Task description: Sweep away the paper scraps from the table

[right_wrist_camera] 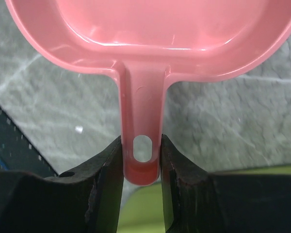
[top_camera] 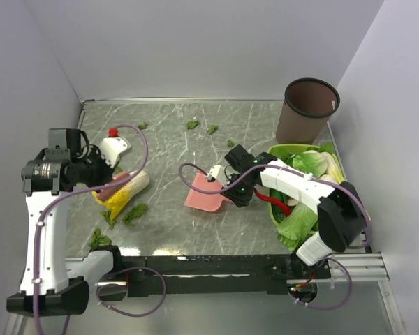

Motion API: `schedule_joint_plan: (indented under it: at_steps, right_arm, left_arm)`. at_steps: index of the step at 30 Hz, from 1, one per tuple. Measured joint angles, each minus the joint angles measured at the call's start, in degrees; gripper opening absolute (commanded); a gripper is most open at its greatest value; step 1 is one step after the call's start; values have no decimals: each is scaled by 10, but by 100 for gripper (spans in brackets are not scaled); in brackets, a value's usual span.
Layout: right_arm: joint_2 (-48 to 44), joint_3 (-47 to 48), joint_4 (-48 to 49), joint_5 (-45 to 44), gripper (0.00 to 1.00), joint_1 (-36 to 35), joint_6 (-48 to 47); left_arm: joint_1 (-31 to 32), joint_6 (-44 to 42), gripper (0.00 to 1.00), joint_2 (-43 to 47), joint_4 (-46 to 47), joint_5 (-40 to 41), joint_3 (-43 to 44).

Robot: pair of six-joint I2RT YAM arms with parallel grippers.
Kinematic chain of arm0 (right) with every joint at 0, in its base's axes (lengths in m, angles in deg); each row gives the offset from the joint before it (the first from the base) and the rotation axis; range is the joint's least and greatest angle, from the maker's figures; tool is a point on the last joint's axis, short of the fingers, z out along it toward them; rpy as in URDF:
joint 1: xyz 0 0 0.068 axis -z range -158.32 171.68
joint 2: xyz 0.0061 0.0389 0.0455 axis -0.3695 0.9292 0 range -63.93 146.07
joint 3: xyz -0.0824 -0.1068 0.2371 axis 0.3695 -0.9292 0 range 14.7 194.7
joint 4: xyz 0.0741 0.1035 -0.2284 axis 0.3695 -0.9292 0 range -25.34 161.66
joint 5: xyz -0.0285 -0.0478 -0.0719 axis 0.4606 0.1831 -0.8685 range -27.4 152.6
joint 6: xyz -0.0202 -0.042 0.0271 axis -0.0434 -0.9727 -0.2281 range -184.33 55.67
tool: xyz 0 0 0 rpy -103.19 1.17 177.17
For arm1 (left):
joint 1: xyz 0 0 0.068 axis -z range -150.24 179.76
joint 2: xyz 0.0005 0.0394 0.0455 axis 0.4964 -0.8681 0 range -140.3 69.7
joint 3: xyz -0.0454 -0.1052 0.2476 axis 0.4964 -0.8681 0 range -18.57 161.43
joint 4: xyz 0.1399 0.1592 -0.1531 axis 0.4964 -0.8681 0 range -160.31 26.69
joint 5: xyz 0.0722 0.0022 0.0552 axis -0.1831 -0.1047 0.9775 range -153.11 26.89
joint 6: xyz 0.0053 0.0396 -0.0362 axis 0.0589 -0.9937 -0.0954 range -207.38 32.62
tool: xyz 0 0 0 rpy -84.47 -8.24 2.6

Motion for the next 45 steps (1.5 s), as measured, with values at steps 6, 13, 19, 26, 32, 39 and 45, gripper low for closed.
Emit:
schedule_joint_plan:
  at_steps: [6,13,19,26,32,39,45]
  right_arm:
    - [-46,0,-40,-1,11,0,-28]
    - [-54,-11,-57,10,10,0,-32]
    - [-52,-10,-63,12,10,0,-32]
    - [-38,-4,-68,12,10,2,-32]
    - [-28,3,-76,12,9,3,-32]
    - [-21,8,-80,12,9,5,-32]
    - [-8,16,-87,12,9,7,-32]
  left_arm:
    - [85,43,1,-5,-8,-49,-7]
    - [141,47,1,-65,-4,-55,-96]
    - [146,31,1,-92,22,25,-127]
    - [146,11,1,-78,83,100,-150]
    - [146,-26,1,-64,86,125,-169]
    - [146,-45,1,-46,23,106,-122]
    - [146,-52,1,30,8,158,-121]
